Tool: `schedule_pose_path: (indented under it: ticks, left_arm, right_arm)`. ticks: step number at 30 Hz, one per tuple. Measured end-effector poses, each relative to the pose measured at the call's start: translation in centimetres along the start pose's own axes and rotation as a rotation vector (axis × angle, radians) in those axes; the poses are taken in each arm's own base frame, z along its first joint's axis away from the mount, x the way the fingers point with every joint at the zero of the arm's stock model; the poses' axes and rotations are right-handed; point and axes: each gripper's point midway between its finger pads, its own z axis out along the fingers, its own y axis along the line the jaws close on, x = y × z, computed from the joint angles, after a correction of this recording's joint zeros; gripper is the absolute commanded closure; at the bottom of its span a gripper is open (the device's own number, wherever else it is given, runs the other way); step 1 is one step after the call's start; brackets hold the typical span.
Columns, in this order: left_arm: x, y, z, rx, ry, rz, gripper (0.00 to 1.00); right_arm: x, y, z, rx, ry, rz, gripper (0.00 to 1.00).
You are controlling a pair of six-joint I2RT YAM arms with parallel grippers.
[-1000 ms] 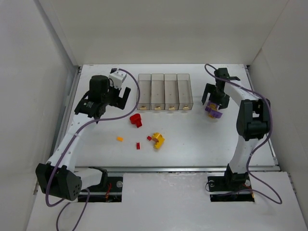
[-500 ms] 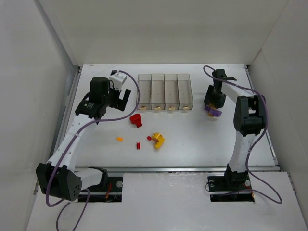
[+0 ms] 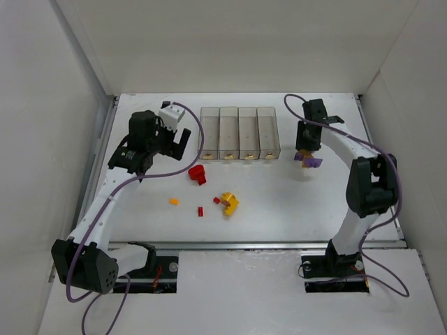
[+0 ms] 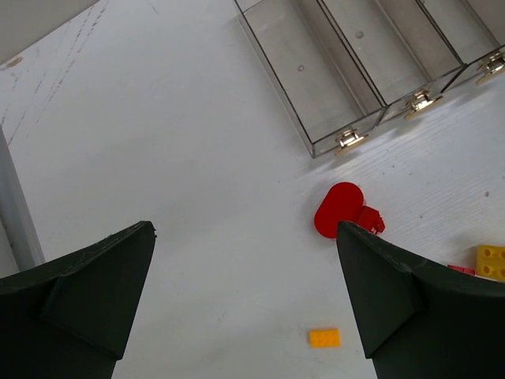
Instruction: Sort the legos into containers by color
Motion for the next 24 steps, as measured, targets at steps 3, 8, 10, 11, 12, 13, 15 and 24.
schedule_pose_path:
  ticks: [3,8,10,11,12,13,15,24]
  left_arm:
    - [-0.4,-0.5,0.1,0.03,-0.02,0.009,0.01]
    - [-0.9,-1.0,0.3,0.059,-0.035,0.021,0.01]
    - [-0.9,-1.4,0.4,0.068,-0.035,0.029,0.01]
    - [-0.9,-1.5,0.4,0.071,-0.036,0.034,0.01]
    - [-1.0,-1.5,0.4,0.073,-0.037,0.036,0.01]
    - [-1.0,-1.6,0.4,0.075,-0.038,0.039,0.01]
    - [-1.0,-1.7,0.4,0.076,-0.038,0.041,0.01]
    - [-1.0,-1.6,0.4,0.069,-0.036,0.042,0.01]
  right_arm:
    - [-1.5,0.3,-2.8,-0.029,-0.088,-0.024,0.59]
    - [-1.8,-0.2,-1.8,-0.026,-0.086,-0.024,0.61]
    - [-0.9,-0.3,-0.5,-0.023,-0.046,-0.029,0.61]
    - [-0.5,-0.3,0.1,-0.024,-0.027,-0.031,0.61]
    - [-0.1,-0.3,0.7,-0.025,-0.008,-0.034,0.61]
    - [0.3,-0.2,1.1,-0.028,0.009,-0.038,0.59]
    - [1.2,0.1,2.0,-0.041,0.044,-0.044,0.43]
    - [3.1,0.7,2.9,-0.067,0.122,-0.035,0.0]
